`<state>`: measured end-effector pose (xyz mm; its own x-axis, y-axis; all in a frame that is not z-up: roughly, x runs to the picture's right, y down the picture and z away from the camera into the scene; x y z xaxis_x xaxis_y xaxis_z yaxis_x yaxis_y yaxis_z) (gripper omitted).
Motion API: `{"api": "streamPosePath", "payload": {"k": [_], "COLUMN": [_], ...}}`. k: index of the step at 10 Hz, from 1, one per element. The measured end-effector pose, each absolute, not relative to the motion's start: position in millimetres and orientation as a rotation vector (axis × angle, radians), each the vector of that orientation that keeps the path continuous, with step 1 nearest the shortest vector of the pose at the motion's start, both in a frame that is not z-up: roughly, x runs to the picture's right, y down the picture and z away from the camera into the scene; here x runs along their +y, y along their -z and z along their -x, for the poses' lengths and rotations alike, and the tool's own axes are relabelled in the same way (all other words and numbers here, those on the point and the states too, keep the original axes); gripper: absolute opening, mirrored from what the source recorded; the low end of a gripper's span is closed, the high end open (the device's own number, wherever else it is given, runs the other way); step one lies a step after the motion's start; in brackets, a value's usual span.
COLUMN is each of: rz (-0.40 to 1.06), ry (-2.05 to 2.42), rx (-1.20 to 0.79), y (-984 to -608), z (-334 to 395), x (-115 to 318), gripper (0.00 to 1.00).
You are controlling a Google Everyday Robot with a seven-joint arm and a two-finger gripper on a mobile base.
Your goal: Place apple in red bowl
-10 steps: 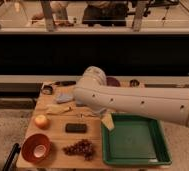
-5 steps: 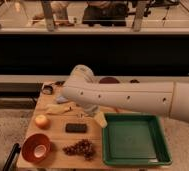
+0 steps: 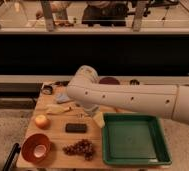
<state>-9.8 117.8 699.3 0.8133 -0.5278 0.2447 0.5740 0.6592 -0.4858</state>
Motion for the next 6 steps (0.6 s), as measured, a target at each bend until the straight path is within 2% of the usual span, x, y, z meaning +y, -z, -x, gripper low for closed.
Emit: {"api": "streamPosePath", "payload": {"k": [6], "rz": [0.592], "ry": [0.664], "rx": [-0.322], "y": [-746], "z": [77], "x": [129], "gripper": [0.8]}}
